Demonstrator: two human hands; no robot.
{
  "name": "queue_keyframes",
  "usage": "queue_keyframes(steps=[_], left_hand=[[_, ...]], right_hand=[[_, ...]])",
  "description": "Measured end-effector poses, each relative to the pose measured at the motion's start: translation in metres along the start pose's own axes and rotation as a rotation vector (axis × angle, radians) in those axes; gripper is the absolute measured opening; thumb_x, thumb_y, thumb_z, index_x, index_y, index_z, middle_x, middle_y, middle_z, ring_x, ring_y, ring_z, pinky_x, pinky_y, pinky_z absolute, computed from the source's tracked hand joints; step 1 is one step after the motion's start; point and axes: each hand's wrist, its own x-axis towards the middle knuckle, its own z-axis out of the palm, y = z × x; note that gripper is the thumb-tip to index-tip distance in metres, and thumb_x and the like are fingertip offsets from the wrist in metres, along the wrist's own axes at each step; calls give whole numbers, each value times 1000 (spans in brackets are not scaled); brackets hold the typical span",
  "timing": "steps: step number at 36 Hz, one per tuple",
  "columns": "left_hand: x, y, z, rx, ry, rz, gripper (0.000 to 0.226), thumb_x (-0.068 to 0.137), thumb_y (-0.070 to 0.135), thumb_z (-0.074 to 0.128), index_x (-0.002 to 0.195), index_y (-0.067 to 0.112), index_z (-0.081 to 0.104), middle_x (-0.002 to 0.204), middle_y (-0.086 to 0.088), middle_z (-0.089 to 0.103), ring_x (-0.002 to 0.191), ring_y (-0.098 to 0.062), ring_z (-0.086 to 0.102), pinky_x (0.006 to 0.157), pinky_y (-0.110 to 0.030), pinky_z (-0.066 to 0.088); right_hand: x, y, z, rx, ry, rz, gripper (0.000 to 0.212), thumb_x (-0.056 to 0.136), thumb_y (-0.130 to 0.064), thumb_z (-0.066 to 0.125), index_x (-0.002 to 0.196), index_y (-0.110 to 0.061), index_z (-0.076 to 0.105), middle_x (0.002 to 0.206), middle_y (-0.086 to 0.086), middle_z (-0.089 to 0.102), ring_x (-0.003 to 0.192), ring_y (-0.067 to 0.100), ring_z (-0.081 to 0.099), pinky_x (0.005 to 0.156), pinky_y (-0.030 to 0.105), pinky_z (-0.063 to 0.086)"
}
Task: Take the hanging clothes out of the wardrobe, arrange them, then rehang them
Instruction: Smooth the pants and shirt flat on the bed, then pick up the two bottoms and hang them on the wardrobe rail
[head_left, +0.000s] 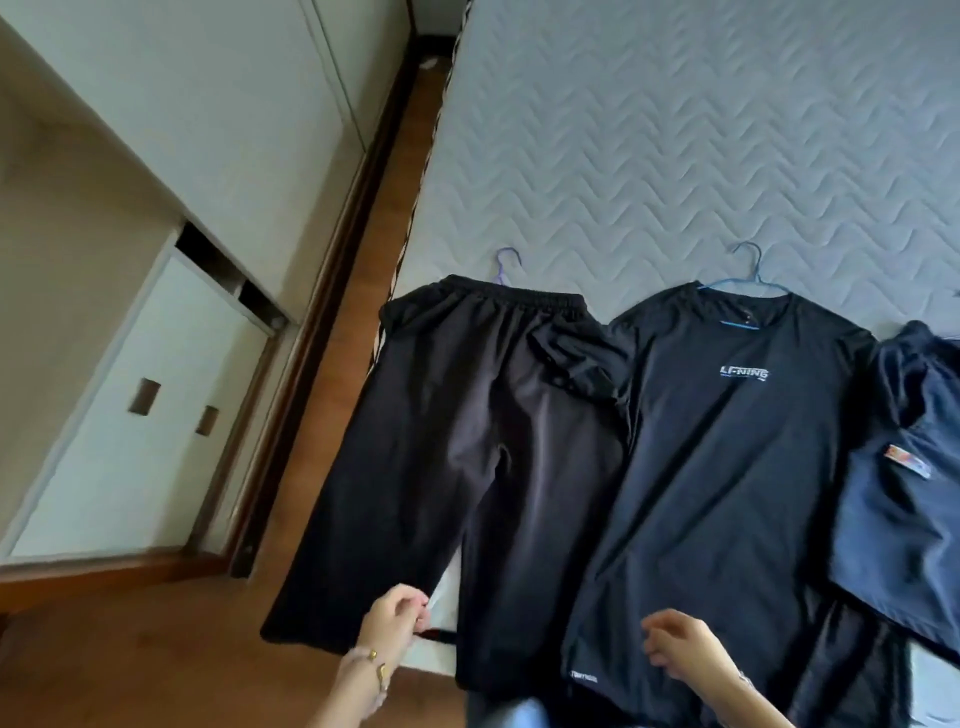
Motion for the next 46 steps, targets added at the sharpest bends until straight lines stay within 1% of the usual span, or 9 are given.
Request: queue_keyframes(steps=[3, 7, 12, 21, 27, 33, 38, 43, 46], left_hand=[[43, 42, -9, 174, -133, 66, 19, 94, 13, 45, 88, 17, 63, 85, 0, 69, 69, -10, 61, 65, -21, 47], [115, 112, -18, 352, -161, 214, 16, 95, 13, 45, 95, 17, 60, 89, 1, 66, 75, -11, 62, 66, -17, 45], [214, 209, -31, 442, 99, 416, 17, 92, 10, 46, 97, 18, 60, 100, -6, 68, 85, -22, 65, 77, -29, 50], [328, 310, -21, 852, 328, 512, 40, 95, 15, 45, 135, 10, 43, 142, -13, 41, 126, -33, 43, 102, -46, 40], [360, 337, -16, 802, 523, 462, 47, 97, 28, 45, 137, 6, 38, 144, -16, 36, 130, -35, 39, 103, -46, 36], [384, 343, -39, 794, 341, 338, 67, 79, 48, 63, 130, 8, 45, 128, -19, 53, 113, -40, 54, 94, -47, 47], [363, 343, -38, 748, 249, 409, 34, 81, 35, 67, 101, 8, 63, 100, -17, 68, 86, -32, 61, 71, -32, 44], [329, 345, -46, 701, 204, 420, 35, 83, 33, 69, 109, 9, 66, 113, -17, 67, 104, -33, 60, 77, -30, 41], [296, 348, -59, 598, 163, 447, 28, 79, 30, 74, 102, 16, 67, 105, -11, 66, 100, -27, 59, 81, -31, 42]], right_hand=[[16, -15, -1, -52, 33, 13, 17, 81, -10, 55, 80, -22, 66, 66, -2, 71, 62, 15, 62, 59, 25, 49], [68, -49, -18, -245, 141, -88, 26, 85, -18, 51, 78, -43, 52, 97, -6, 68, 91, 16, 64, 82, 26, 49], [155, -100, -53, -210, 324, -219, 36, 86, -9, 50, 121, -16, 56, 117, 5, 65, 106, 22, 61, 95, 33, 46], [242, -160, -94, -314, 572, -348, 44, 87, -7, 49, 132, -7, 47, 134, 12, 49, 122, 30, 45, 104, 36, 34], [276, -157, -90, -421, 665, -447, 54, 90, -12, 52, 141, -6, 36, 151, 9, 33, 141, 27, 26, 116, 41, 22], [288, -151, -80, -402, 673, -443, 56, 94, -14, 44, 147, -14, 26, 156, -1, 23, 146, 18, 12, 118, 41, 9], [289, -147, -84, -424, 638, -460, 57, 95, -18, 43, 148, -16, 22, 157, -2, 20, 146, 16, 10, 119, 41, 8], [282, -149, -91, -446, 566, -456, 58, 96, -20, 40, 149, -18, 17, 158, -4, 13, 147, 15, 5, 119, 39, 7], [277, -153, -96, -461, 506, -422, 60, 95, -19, 41, 149, -18, 15, 159, -5, 10, 147, 15, 3, 119, 37, 8]])
